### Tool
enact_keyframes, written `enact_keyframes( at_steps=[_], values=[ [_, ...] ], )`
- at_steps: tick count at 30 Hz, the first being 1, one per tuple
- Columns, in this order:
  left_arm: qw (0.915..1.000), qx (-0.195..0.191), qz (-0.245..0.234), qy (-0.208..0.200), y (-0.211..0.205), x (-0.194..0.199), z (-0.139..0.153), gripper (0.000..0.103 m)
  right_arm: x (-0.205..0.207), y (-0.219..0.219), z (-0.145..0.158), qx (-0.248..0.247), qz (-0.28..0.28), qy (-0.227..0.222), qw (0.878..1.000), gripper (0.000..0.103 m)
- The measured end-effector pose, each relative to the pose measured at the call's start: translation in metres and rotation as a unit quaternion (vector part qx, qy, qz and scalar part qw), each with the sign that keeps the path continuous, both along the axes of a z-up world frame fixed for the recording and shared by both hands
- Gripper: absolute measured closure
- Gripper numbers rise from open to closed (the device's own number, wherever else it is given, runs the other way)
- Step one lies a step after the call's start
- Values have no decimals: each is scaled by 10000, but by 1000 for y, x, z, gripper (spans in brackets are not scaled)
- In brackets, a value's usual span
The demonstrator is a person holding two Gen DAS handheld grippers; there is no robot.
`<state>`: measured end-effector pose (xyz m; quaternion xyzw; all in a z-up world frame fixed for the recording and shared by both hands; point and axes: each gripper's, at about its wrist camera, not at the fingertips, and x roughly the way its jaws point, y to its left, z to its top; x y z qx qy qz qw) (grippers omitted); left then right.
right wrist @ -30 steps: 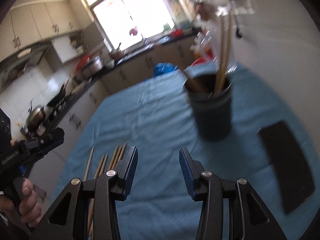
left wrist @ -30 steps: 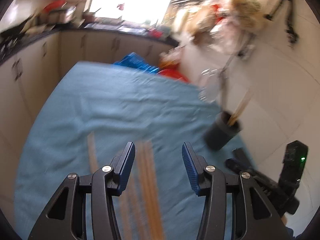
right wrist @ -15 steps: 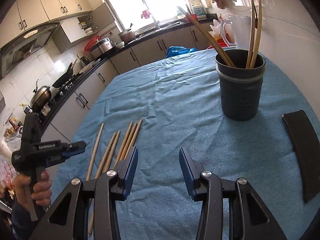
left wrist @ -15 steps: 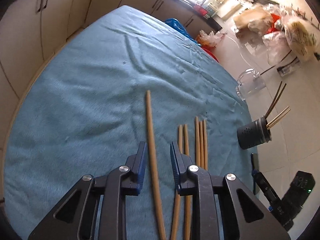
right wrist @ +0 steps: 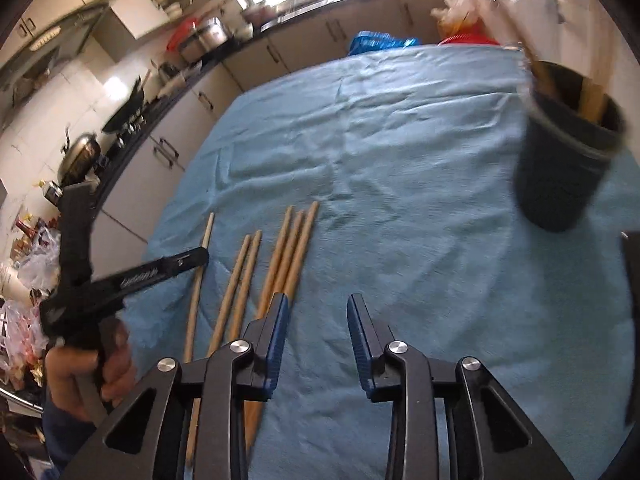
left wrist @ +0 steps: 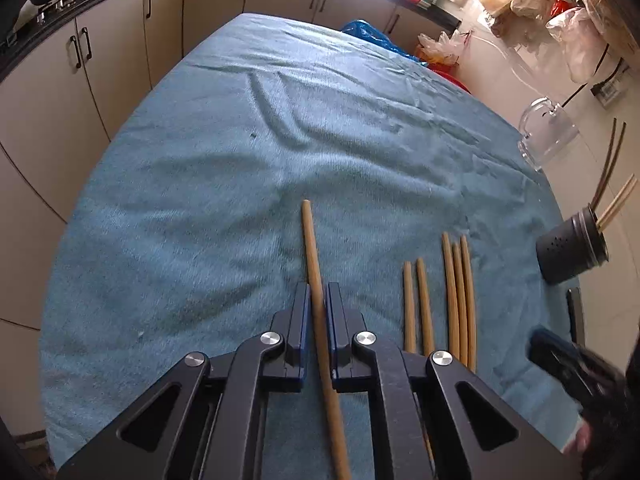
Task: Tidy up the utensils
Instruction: 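Move both tools back down to the remaining chopsticks, then close the left tool on a chopstick while the right tool grasps another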
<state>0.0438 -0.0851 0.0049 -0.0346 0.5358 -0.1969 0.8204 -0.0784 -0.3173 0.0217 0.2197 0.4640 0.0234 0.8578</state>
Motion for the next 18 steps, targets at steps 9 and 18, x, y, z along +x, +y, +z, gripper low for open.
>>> enact_keyframes(
  at_steps=[9, 18],
  values=[
    [9999, -161, -4, 52, 16, -8, -2, 96, 58, 17, -26, -55, 49, 840, 9964, 76],
    [9997, -245, -49, 56, 16, -6, -3, 96, 72, 34, -22, -836, -6, 1129, 9901, 83]
  ],
)
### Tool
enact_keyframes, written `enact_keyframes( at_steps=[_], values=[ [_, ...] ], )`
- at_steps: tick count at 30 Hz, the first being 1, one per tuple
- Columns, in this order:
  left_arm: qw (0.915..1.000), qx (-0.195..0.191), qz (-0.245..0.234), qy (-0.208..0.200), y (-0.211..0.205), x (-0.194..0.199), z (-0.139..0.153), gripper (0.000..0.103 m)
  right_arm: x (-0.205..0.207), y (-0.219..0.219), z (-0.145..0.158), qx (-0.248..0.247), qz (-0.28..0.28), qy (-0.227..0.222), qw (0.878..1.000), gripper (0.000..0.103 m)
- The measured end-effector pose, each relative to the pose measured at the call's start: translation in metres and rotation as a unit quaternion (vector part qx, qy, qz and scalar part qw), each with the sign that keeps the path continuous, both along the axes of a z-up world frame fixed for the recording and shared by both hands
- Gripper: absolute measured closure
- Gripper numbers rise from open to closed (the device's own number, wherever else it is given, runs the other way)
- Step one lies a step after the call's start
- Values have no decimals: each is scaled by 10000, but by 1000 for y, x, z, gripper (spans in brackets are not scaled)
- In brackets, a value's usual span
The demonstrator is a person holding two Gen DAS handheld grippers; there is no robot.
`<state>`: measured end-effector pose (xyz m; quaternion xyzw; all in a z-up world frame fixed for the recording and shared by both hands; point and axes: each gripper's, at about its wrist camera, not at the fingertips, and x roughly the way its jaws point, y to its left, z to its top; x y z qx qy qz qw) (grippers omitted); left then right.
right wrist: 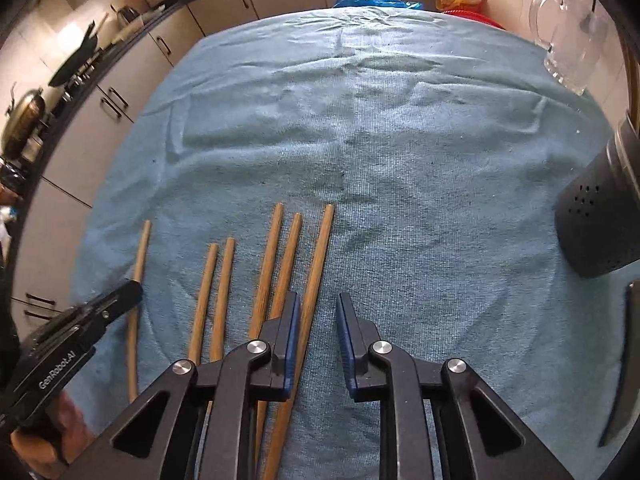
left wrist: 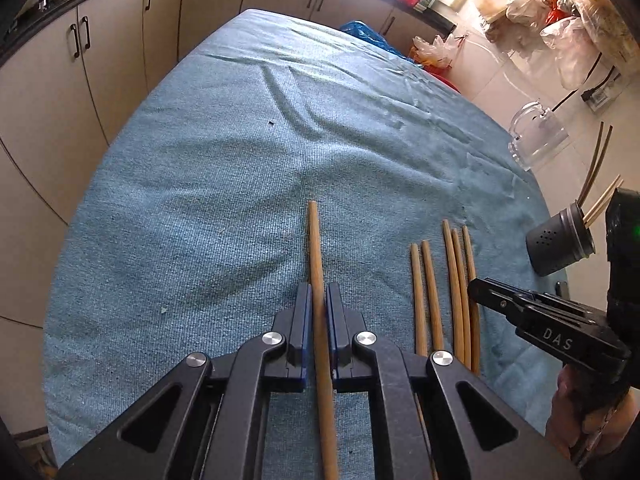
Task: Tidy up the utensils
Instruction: 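Close the left tool on a chopstick while the right tool grasps another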
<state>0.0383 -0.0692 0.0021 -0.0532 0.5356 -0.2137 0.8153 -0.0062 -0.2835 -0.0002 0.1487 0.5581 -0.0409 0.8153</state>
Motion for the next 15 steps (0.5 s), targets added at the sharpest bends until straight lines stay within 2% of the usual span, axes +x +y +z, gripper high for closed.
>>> enact_keyframes(
  at_steps=[5, 8, 12, 15],
  values=[
    [9994, 310, -14, -166, -11, 0, 1, 96, 14, 18, 1, -587, 149, 156, 9980, 83],
    [9992, 328, 10, -237, -12, -2, 2, 97, 14, 17, 0, -678, 200, 83, 9975, 94],
    [9992, -163, -97, -347, -8, -12, 10, 97, -1, -5, 1, 91, -61, -263, 9996, 96],
    [9971, -357, -49, -672, -3, -23, 30, 97, -18, -13, 18, 330, -135, -750, 9965, 96]
  ],
)
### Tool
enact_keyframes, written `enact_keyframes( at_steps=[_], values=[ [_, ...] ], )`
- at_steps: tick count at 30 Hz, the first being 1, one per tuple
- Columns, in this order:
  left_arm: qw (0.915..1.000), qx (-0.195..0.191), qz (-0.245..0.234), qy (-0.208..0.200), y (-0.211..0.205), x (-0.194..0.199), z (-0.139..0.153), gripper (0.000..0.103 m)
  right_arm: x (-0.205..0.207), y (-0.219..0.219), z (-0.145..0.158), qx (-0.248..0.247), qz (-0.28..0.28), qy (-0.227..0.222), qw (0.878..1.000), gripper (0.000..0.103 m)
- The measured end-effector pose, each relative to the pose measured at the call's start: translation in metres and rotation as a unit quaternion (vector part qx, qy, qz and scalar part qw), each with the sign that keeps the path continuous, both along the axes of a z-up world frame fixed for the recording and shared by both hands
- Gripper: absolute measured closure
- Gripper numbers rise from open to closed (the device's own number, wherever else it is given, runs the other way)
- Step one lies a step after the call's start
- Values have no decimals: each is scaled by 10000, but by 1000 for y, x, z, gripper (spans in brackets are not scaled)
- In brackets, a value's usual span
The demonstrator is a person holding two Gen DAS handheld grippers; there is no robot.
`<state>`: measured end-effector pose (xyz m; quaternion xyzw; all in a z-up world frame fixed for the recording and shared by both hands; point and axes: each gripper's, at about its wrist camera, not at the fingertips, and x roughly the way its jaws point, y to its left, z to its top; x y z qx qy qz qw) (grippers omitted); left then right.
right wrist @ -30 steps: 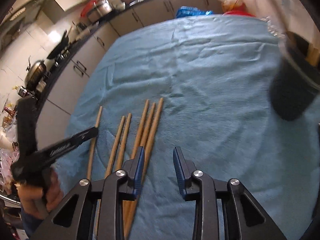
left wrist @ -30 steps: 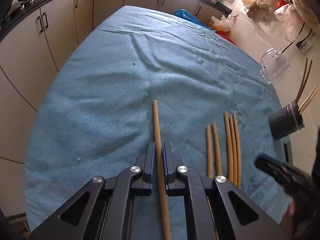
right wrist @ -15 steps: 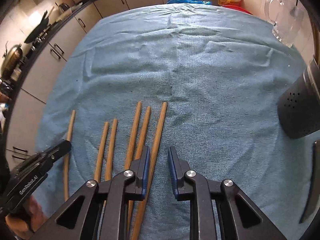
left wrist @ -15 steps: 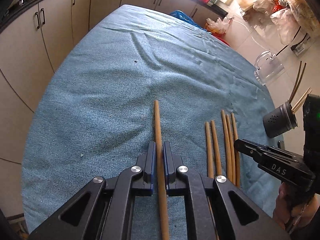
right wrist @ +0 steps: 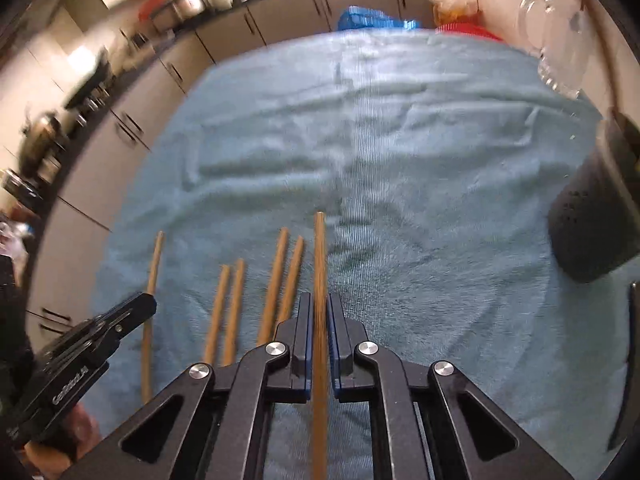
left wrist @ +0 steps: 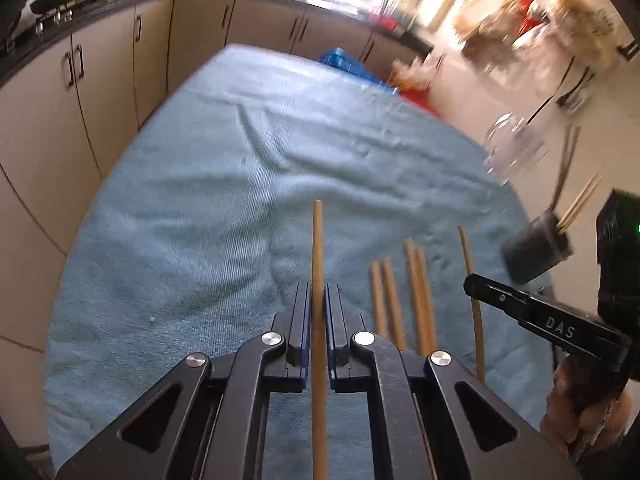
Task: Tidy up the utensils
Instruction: 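Close the left tool on a chopstick while the right tool grasps another, then lift both chopsticks upright and carry them toward the black cup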
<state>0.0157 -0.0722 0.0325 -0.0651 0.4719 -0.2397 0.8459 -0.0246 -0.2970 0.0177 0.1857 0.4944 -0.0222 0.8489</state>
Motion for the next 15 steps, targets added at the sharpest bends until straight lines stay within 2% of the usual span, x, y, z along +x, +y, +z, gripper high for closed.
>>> enact_keyframes(
  at_steps=[3, 7, 10, 15],
  values=[
    [9991, -242, 46, -337, 7, -13, 24, 97, -23, -2, 25, 121, 46, -623, 9980, 96],
    [9963, -361, 40, -780, 8, -34, 55, 97, -58, 1, 57, 0, 123, -1450, 9894, 96],
    [9942, -379, 26, -1001, 7, -47, 72, 97, -80, 3, 73, -3, 131, -1907, 9816, 96],
    [9918, -476, -20, -1187, 9, -61, 93, 97, -104, 2, 88, 2, 51, -2379, 9713, 96]
  ],
)
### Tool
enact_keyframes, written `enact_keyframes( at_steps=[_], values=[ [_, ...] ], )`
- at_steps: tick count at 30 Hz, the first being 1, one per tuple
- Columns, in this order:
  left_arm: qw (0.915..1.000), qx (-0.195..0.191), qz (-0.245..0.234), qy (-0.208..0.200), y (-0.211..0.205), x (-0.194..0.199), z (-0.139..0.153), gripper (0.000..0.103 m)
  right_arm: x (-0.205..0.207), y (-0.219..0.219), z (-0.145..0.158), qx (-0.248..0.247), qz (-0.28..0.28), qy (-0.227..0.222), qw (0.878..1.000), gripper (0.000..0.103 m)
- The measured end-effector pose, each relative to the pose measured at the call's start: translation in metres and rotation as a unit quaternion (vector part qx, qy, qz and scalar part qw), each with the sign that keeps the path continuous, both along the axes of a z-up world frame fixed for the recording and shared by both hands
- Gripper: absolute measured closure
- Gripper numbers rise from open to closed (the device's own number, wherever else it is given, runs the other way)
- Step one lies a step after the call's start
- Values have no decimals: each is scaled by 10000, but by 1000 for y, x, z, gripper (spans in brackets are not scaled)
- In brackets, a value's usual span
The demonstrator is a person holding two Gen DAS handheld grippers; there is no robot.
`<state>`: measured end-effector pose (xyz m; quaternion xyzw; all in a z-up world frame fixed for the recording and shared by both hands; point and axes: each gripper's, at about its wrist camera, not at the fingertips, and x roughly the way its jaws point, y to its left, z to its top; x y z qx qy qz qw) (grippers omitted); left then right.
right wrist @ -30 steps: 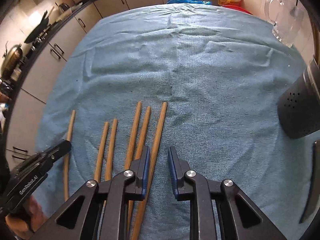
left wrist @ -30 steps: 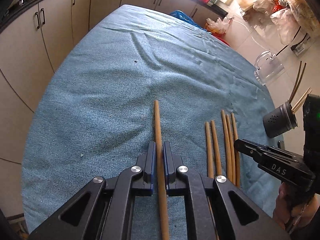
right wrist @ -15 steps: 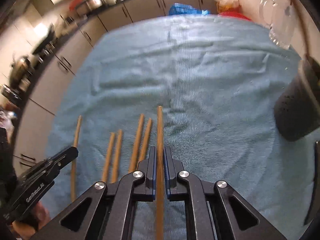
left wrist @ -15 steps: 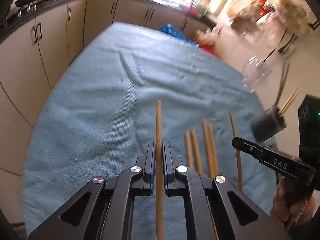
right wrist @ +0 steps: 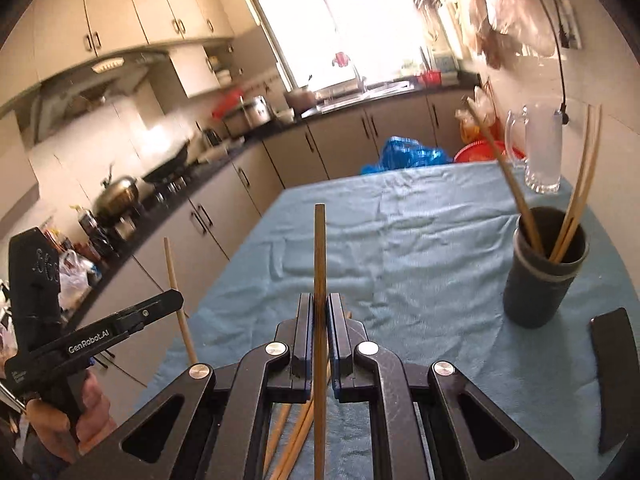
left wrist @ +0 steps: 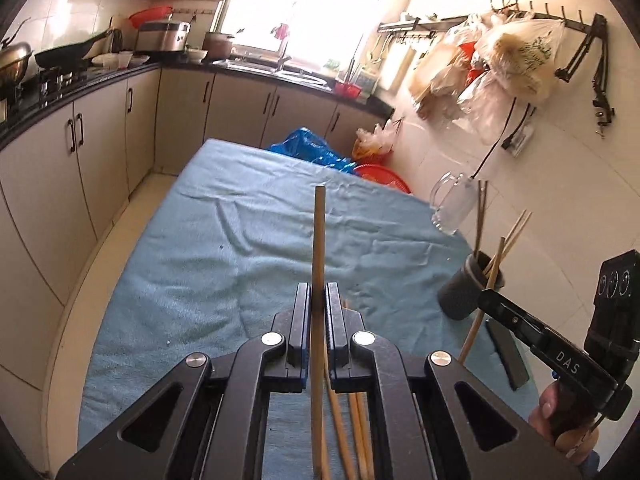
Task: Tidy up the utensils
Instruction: 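Lift both chopsticks upright and carry them toward the black cup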
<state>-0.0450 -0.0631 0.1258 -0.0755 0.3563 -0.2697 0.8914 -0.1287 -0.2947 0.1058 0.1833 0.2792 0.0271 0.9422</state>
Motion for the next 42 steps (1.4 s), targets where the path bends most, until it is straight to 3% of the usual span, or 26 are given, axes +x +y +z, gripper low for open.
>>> enact_keyframes(
  at_steps=[15, 42],
  values=[
    [9998, -99, -64, -163, -3, -15, 20, 97, -45, -21, 18, 157, -346, -526, 9979, 96],
    [9983, -116, -464, -331, -32, -28, 36, 97, -73, -54, 35, 123, -902, -1018, 9906, 96]
  ],
)
